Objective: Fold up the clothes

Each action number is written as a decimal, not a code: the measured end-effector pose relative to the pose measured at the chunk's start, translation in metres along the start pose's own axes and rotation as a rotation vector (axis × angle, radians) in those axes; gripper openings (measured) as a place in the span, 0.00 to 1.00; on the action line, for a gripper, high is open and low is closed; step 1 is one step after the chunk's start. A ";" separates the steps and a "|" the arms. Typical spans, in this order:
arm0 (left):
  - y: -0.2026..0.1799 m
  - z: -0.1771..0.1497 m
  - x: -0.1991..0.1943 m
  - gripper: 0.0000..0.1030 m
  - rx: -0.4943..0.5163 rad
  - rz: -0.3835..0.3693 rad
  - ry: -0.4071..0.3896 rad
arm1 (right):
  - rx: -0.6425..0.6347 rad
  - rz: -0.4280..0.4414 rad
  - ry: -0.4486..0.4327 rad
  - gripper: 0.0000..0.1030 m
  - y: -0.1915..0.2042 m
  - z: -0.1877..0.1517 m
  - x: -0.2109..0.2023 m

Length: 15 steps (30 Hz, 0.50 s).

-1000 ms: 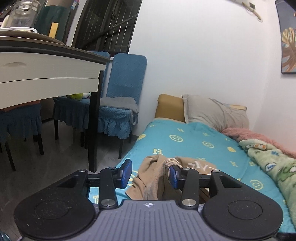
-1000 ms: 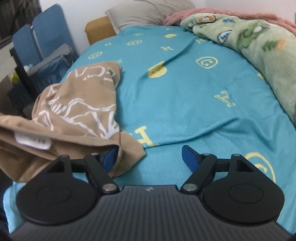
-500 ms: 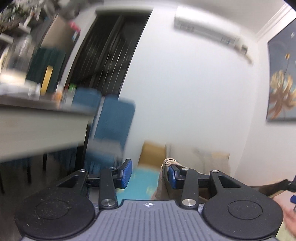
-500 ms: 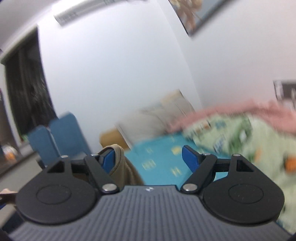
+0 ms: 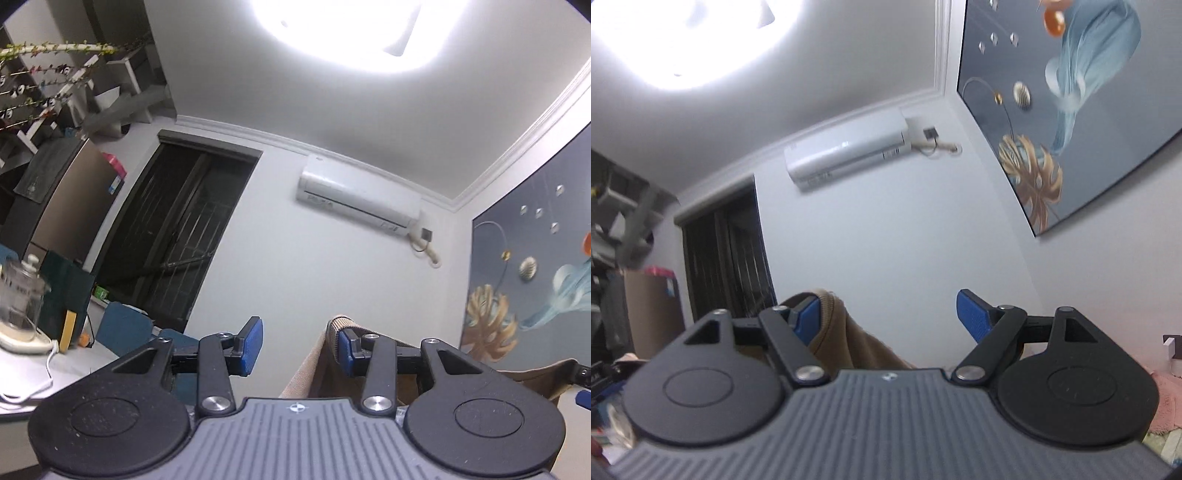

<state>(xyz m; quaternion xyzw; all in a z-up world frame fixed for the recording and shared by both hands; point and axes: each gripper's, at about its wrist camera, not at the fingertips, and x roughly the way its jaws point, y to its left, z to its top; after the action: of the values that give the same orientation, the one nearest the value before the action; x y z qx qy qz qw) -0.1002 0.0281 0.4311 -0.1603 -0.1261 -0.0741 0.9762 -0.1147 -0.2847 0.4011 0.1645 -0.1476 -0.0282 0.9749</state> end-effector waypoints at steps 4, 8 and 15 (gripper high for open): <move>-0.008 0.029 -0.007 0.43 -0.025 -0.018 0.095 | -0.043 -0.007 0.025 0.78 0.007 0.023 -0.009; -0.001 0.003 0.034 0.43 -0.013 -0.009 0.232 | -0.061 -0.026 0.133 0.77 -0.004 -0.004 0.016; 0.040 -0.129 0.184 0.44 0.045 0.022 0.392 | -0.064 -0.097 0.312 0.77 -0.055 -0.104 0.118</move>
<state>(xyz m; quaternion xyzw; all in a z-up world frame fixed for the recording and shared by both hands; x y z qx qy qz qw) 0.1121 0.0033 0.3513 -0.1224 0.0664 -0.0905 0.9861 0.0284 -0.3162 0.3223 0.1428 0.0148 -0.0539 0.9882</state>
